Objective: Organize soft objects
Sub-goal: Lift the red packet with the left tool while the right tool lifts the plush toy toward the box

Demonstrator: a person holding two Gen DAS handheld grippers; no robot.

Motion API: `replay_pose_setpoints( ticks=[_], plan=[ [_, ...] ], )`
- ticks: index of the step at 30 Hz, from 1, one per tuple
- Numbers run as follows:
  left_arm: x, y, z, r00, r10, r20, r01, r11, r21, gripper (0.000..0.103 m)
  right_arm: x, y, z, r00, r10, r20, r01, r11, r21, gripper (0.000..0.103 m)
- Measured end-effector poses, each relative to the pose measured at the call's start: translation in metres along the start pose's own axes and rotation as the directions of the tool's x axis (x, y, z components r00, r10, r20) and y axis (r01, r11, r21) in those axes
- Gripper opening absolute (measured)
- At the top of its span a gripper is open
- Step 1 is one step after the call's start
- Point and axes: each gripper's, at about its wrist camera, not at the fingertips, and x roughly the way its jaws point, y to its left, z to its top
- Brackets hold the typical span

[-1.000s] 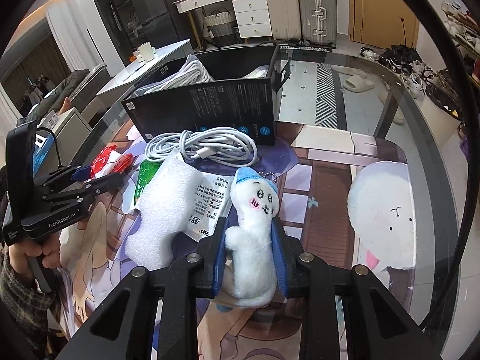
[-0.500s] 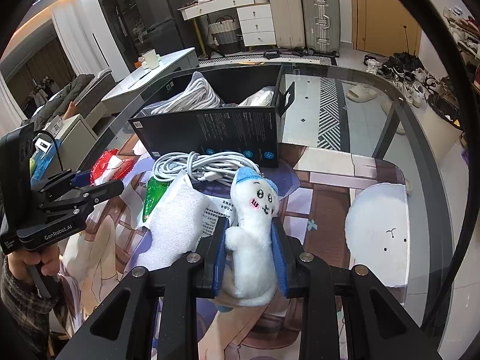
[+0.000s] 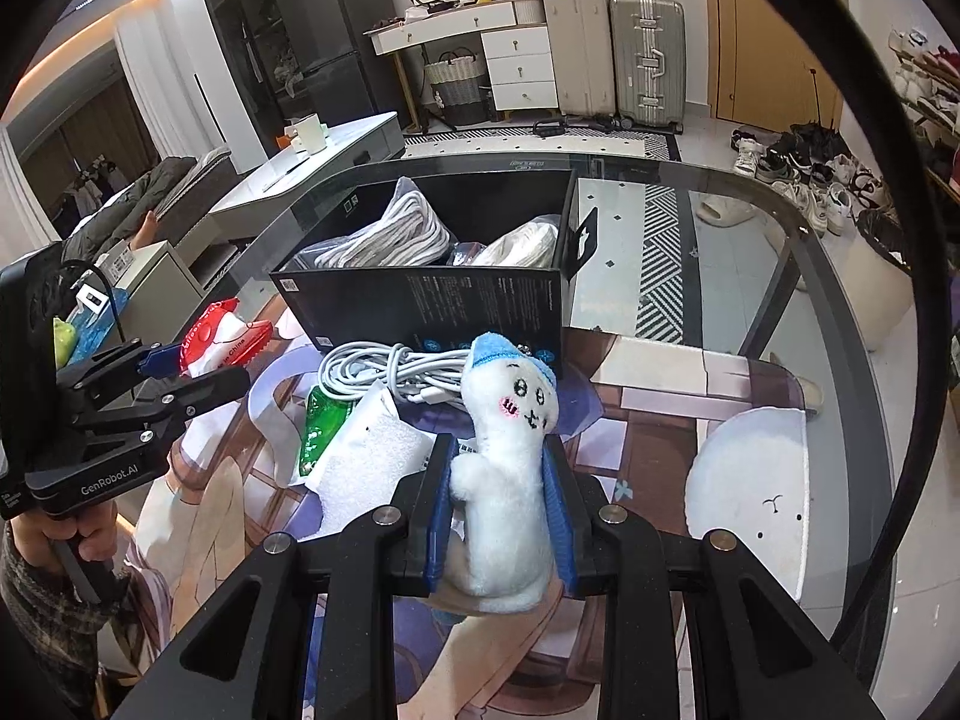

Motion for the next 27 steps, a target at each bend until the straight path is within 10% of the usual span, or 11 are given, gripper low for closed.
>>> replay_pose_setpoints(
  ticks=[27],
  plan=[
    [-0.013, -0.006, 0.032, 0.997, 0.005, 0.072, -0.007, 0.999, 0.035, 0.047, -0.016, 0.013, 0.034, 0.997, 0.016, 0.070, -0.013, 0.999, -0.045, 0.027]
  ],
)
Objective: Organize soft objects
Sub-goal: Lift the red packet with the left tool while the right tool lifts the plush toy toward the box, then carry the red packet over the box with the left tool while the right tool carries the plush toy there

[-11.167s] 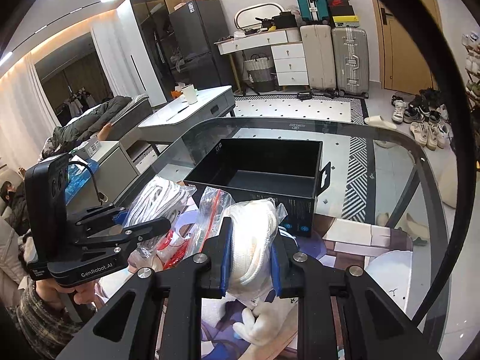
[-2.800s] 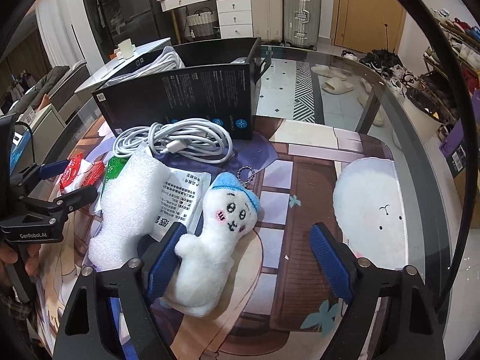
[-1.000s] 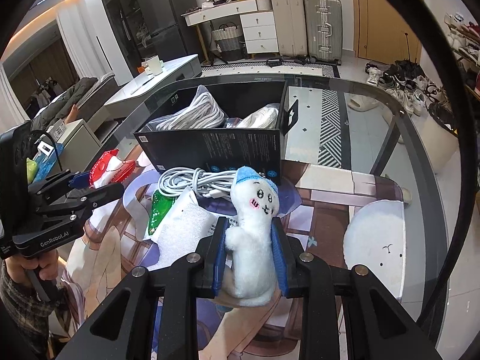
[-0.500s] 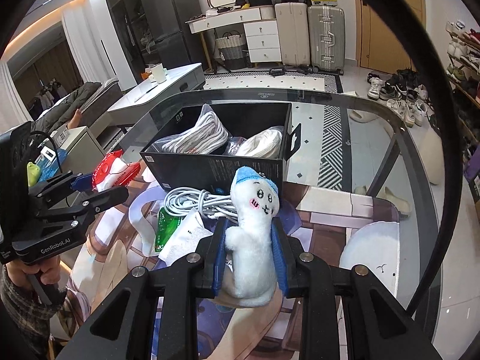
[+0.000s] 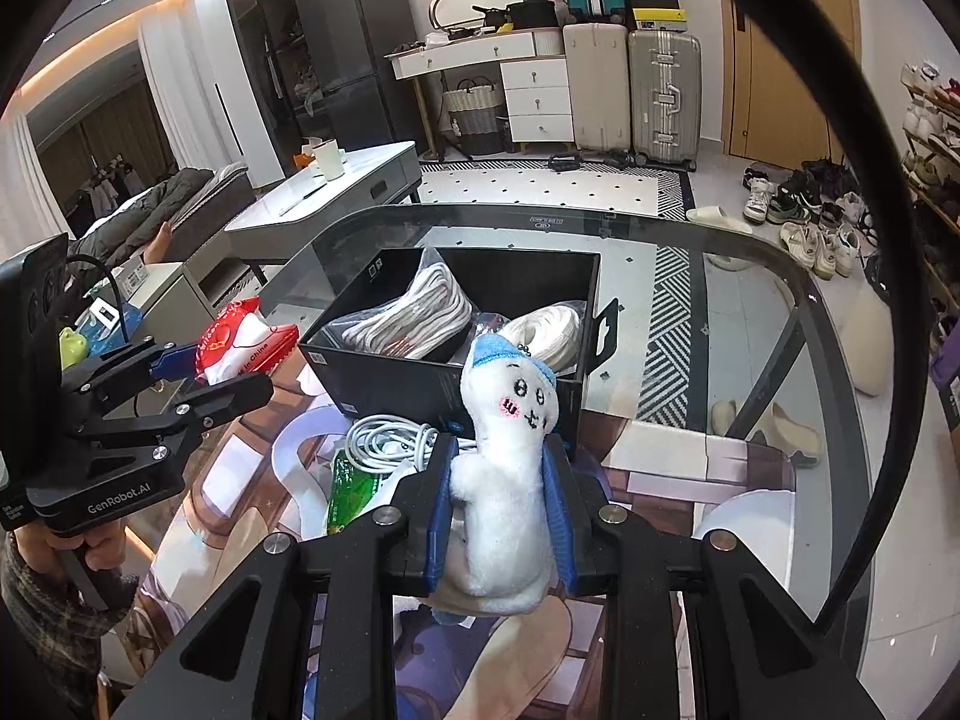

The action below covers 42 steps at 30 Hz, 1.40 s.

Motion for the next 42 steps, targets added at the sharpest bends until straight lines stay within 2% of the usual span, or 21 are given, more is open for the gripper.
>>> replay_pose_setpoints(
  ticks=[20, 42],
  plan=[
    [-0.002, -0.005, 0.024, 0.999, 0.000, 0.036, -0.001, 1.000, 0.018, 0.047, -0.009, -0.006, 0.022, 0.999, -0.009, 0.039, 0.009, 1.000, 0.003, 0.027],
    [0.016, 0.006, 0.053, 0.999, 0.004, 0.051, -0.006, 0.999, 0.036, 0.047, 0.002, -0.005, 0.066, 0.998, -0.008, 0.058, 0.009, 1.000, -0.022, 0.027]
  ],
)
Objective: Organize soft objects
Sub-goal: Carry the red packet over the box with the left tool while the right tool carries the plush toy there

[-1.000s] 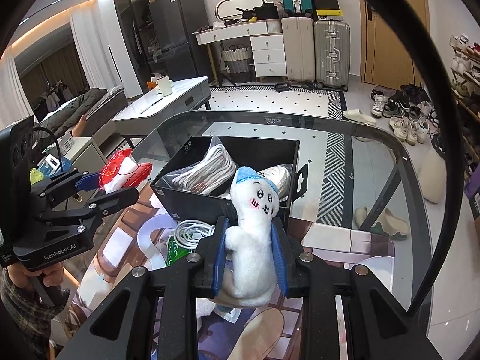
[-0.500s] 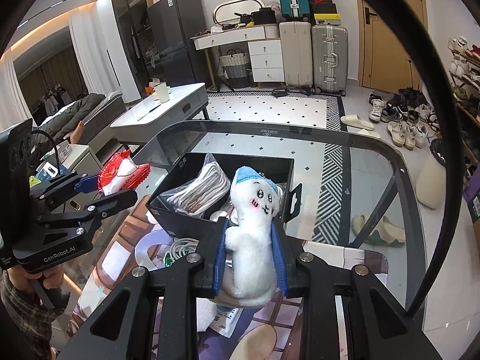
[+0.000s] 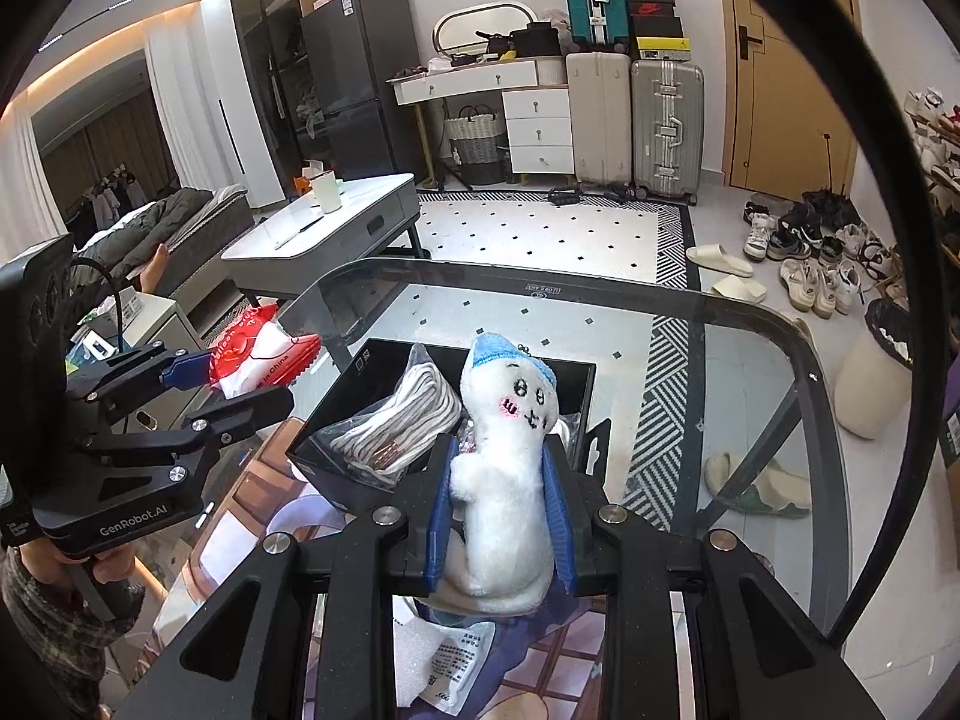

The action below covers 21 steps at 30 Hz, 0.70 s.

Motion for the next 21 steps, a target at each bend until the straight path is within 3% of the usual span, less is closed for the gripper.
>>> replay_pose_setpoints(
  ticks=[21],
  plan=[
    [0.042, 0.000, 0.016, 0.999, -0.041, -0.027, 0.042, 0.999, 0.010, 0.047, 0.048, -0.004, 0.031, 0.999, 0.027, -0.025, -0.027, 1.000, -0.009, 0.027]
  ],
)
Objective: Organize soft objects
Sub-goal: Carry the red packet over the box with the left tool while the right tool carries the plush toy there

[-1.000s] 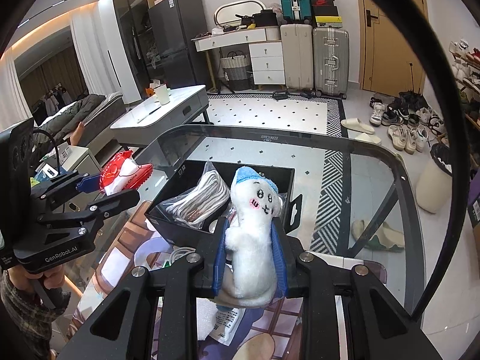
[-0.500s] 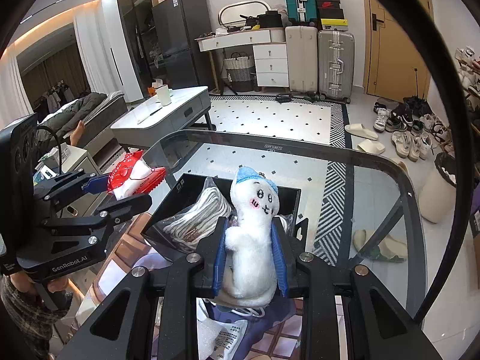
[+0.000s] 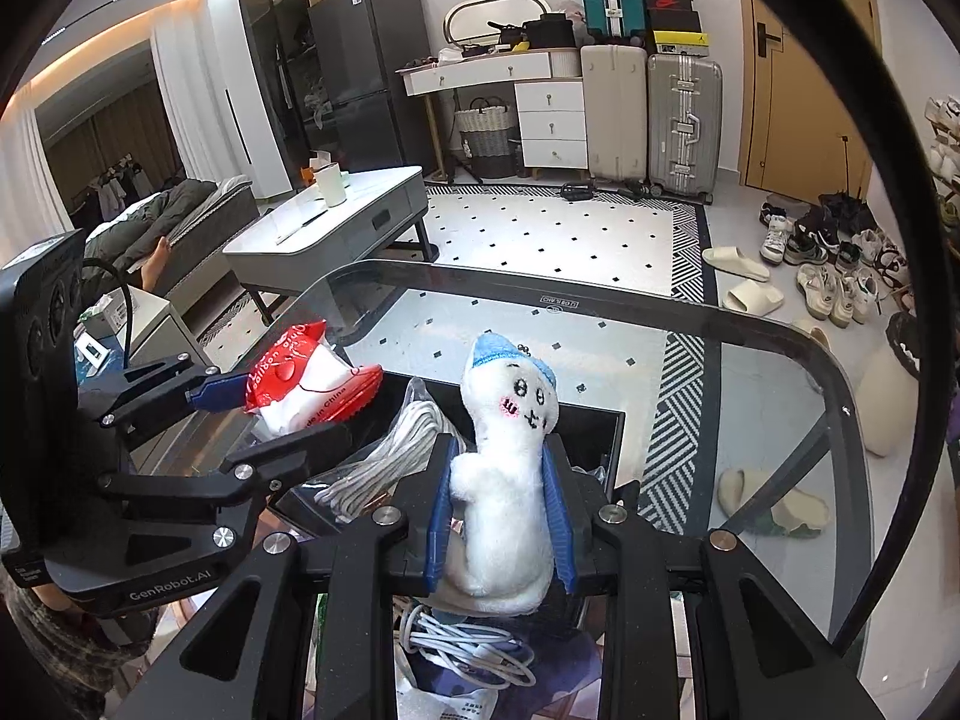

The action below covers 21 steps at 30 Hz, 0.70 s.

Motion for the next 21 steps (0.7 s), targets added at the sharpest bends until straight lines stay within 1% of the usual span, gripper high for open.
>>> replay_pose_setpoints(
  ticks=[12, 21],
  plan=[
    [0.023, 0.000, -0.002, 0.999, -0.030, -0.031, 0.029, 1.000, -0.011, 0.047, 0.030, -0.011, 0.003, 0.999, 0.011, -0.042, -0.011, 1.000, 0.007, 0.027],
    [0.041, -0.001, -0.002, 0.997, -0.036, -0.073, 0.036, 0.999, -0.009, 0.047, 0.055, -0.017, 0.001, 0.996, 0.022, -0.083, -0.021, 1.000, 0.023, 0.027]
  ],
)
